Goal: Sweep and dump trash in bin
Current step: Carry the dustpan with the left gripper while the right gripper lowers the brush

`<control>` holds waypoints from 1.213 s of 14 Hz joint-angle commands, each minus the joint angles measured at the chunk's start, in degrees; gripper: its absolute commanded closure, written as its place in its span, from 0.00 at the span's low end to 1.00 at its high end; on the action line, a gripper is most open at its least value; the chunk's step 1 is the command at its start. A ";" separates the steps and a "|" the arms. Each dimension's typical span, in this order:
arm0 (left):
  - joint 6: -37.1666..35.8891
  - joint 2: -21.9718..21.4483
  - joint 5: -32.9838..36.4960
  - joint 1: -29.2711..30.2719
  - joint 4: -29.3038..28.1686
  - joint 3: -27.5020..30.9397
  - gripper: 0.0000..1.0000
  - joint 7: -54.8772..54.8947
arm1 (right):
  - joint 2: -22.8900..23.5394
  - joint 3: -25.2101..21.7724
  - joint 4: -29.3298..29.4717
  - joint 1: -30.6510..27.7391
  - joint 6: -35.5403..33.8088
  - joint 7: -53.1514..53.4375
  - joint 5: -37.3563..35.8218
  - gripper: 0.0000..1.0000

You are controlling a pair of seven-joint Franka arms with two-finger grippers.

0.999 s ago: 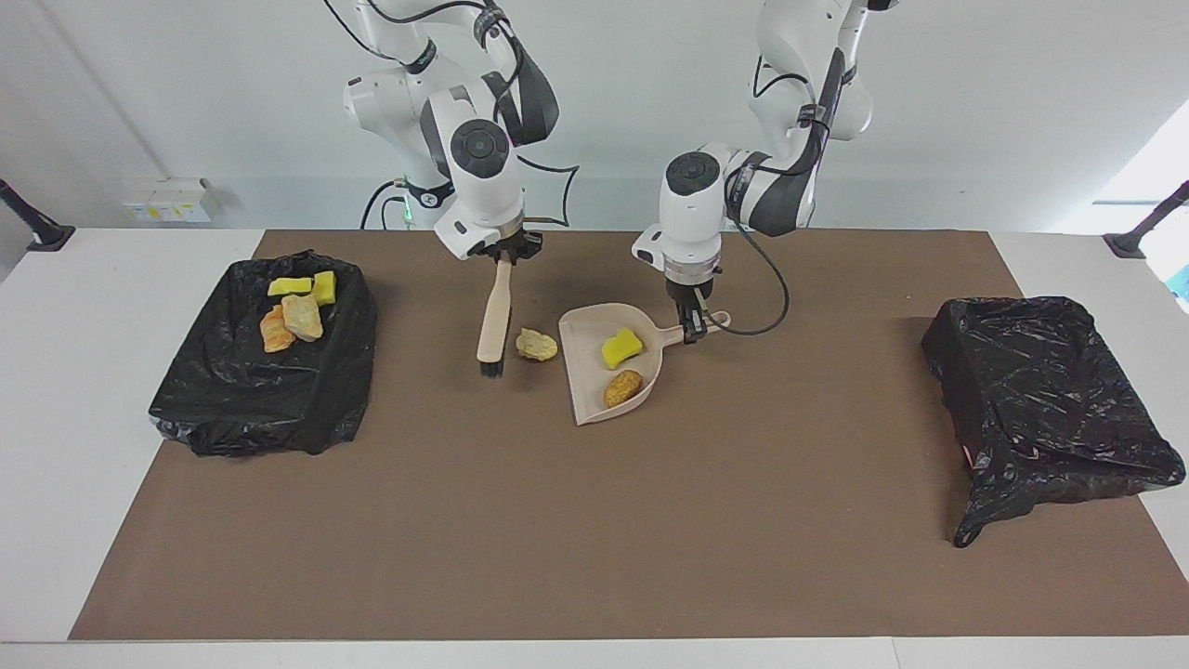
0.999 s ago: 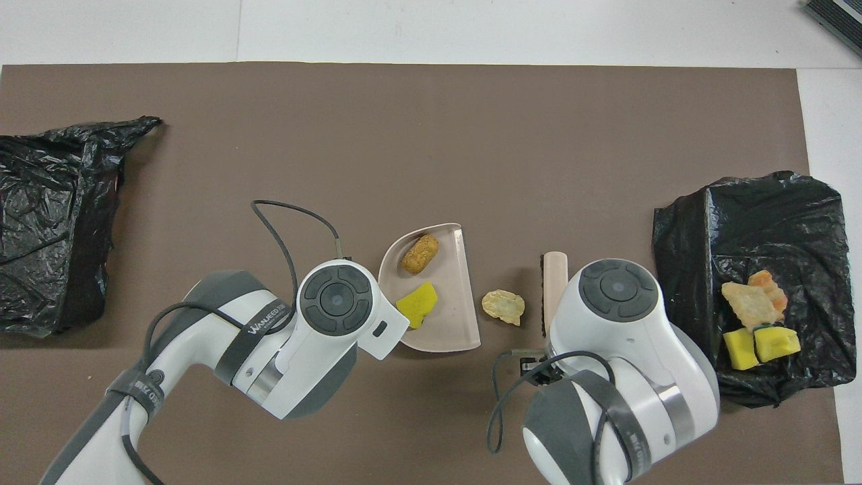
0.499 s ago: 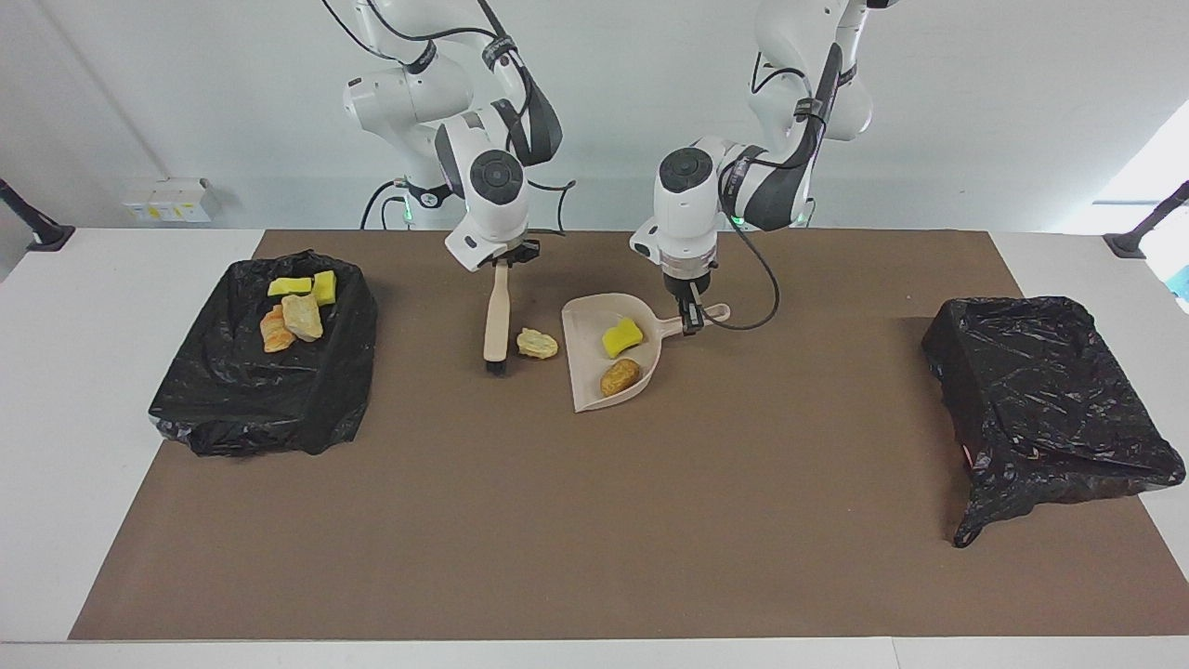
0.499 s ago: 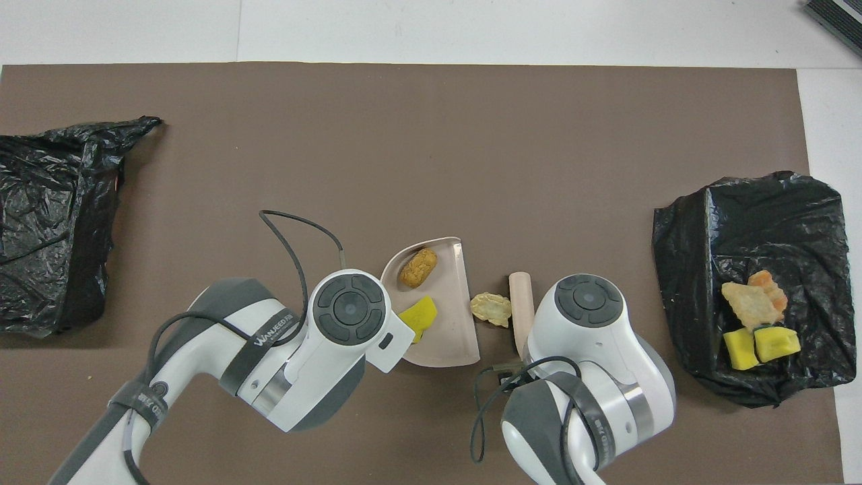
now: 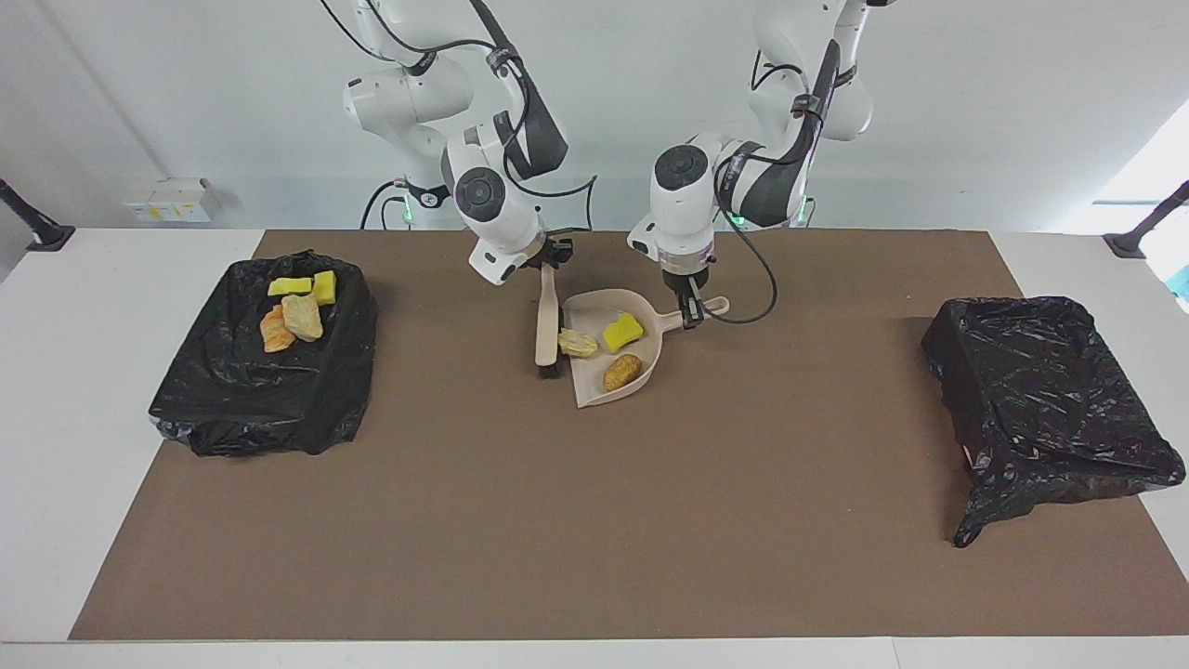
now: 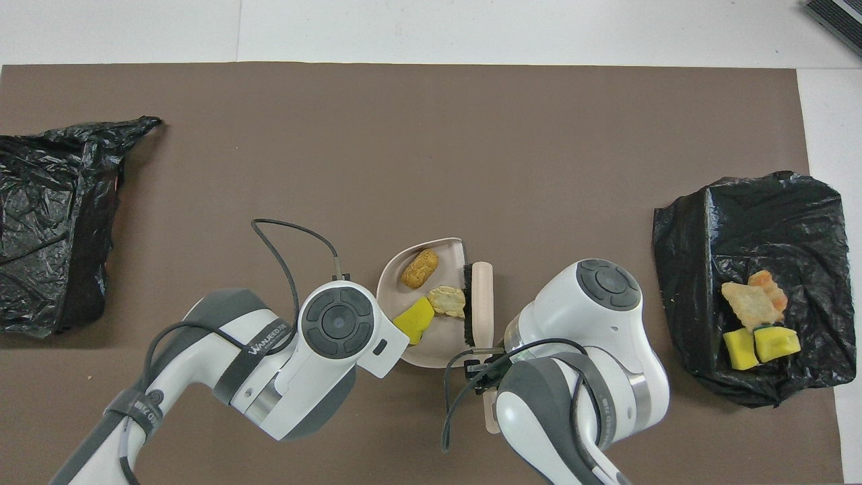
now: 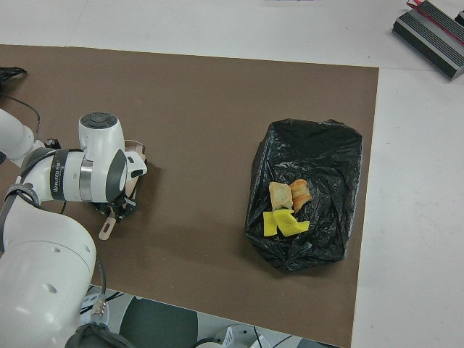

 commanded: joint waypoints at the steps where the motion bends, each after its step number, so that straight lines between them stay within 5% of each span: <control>1: 7.24 -1.61 -0.20 2.35 -4.61 0.01 1.00 0.40 | -0.53 -0.08 3.13 -0.09 -4.44 -0.79 -3.06 1.00; 6: 7.78 0.50 -13.61 8.25 -2.24 0.19 1.00 18.48 | -9.93 0.18 2.69 0.17 -12.18 9.22 -12.75 1.00; 10: 4.28 0.59 -14.00 12.20 2.23 0.54 1.00 20.18 | -13.45 1.32 0.86 3.23 -13.25 11.87 -11.35 1.00; 17: -14.54 6.56 -13.29 24.58 22.71 0.63 1.00 31.93 | -10.30 1.50 -4.42 11.07 -2.62 18.98 -7.75 1.00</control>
